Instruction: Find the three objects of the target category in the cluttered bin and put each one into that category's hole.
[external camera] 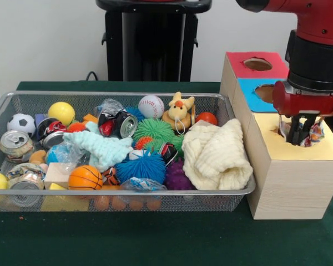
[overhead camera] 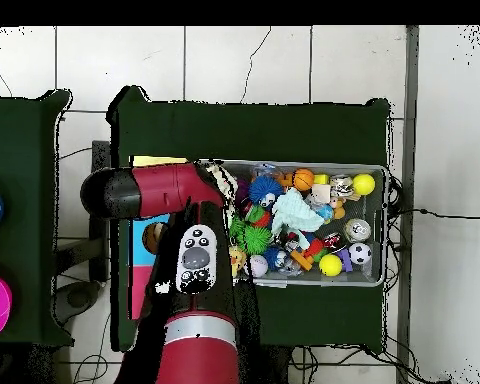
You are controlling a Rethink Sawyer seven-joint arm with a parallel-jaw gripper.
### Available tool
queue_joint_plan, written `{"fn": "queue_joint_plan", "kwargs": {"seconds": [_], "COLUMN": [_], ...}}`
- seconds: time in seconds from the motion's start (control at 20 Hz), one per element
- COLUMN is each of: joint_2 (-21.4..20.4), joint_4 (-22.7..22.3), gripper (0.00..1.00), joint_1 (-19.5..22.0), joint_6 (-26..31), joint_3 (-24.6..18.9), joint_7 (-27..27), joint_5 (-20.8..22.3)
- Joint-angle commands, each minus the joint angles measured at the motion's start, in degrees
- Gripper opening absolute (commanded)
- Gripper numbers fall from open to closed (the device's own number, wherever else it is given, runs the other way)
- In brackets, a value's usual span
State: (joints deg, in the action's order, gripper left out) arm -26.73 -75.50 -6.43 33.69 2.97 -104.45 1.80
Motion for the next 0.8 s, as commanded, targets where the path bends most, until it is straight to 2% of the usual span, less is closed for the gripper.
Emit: {"fn": "queue_joint_plan", "kwargs": {"seconds": [0.05,0.25,0.35,0.45,0.65,0.8], "joint_2": [3.2,4.1,5.2,5.6,5.4,4.0], "joint_4": [-0.1,-1.4,-0.6,0.0,-0.9,-2.2], "gripper": [0.00,0.00,0.00,0.00,0.00,0.00], "joint_1": [-0.5,-0.7,-1.5,-2.1,-0.7,-1.1], "joint_6": [-5.7,-8.5,-9.6,-8.7,-6.3,-4.7], "joint_3": [0.8,1.2,2.3,3.0,0.5,0.4], "joint_7": [-7.4,-8.2,-9.0,-9.4,-7.6,-8.1], "joint_5": [3.5,3.6,3.8,3.3,1.5,0.8]}}
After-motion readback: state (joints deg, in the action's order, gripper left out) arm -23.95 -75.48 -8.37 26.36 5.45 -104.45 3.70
